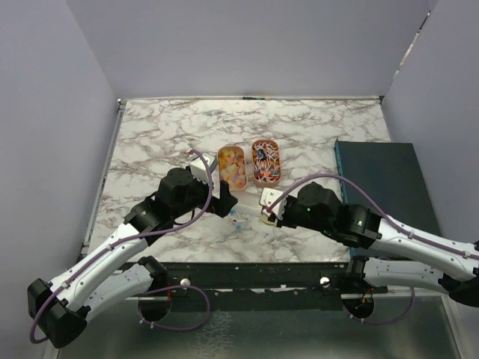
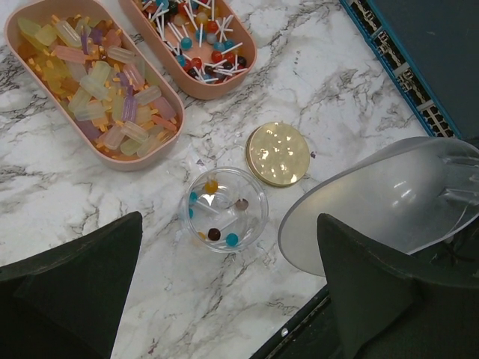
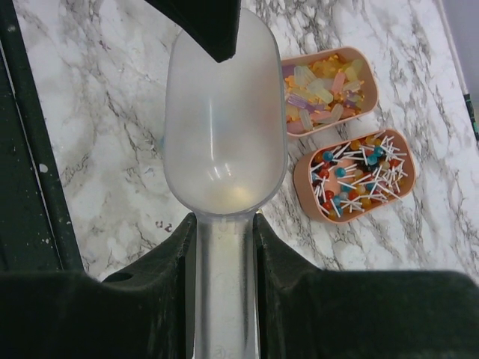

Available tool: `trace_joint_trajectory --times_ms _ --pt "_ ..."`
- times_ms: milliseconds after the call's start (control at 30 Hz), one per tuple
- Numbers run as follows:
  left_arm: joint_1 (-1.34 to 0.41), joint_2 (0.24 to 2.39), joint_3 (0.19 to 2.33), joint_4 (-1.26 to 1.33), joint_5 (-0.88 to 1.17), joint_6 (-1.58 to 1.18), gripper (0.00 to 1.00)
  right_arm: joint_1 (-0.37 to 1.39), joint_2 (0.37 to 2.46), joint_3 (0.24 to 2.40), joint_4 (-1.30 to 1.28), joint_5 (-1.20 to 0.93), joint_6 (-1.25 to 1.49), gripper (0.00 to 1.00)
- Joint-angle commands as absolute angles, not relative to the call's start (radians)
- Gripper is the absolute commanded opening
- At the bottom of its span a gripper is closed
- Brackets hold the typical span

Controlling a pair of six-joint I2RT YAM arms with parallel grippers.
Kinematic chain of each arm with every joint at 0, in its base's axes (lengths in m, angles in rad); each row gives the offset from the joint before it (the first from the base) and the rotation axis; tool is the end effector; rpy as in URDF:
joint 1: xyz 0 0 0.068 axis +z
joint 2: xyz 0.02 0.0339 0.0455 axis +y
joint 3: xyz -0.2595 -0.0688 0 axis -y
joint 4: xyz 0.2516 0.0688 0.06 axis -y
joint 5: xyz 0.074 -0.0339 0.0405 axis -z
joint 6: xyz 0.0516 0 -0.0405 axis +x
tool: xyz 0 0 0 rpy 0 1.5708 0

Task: Pack the candies
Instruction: Scoop the fake candies from the storage box.

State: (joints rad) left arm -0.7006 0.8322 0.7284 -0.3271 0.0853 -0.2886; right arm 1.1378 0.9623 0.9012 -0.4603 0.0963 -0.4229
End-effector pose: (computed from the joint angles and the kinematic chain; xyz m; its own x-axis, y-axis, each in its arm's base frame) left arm 0.1621 -0.1424 0.2866 -0.5058 0.0556 -0.8609 0.5816 0.7590 -0.2927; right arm 0.1032 0.2114 0.3085 0.1659 -0.6148 -0.7711 -0.8778 0.2643 -0.3995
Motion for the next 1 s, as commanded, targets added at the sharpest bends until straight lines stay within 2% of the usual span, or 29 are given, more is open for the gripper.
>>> trace_joint_trajectory --times_ms 0,300,567,967 --pt "-0.696 0.842 0.723 -0.337 0.085 -0.273 0.99 1.144 0.876 0.874 -0.318 0.01 -0.452 0.01" --pt "-0.696 0.849 0.723 -0.338 0.088 -0.271 0.99 1.144 0.812 0.836 -0.266 -0.029 -0.455 0.0" --pt "-0.696 0.838 0.725 -0.338 0.07 -0.27 0.99 1.144 0.883 0.844 -0.327 0.086 -0.443 0.0" --pt "-0.695 0.746 0.723 -0.342 -0.105 -0.283 0.99 1.108 0.966 0.851 -0.374 0.169 -0.362 0.01"
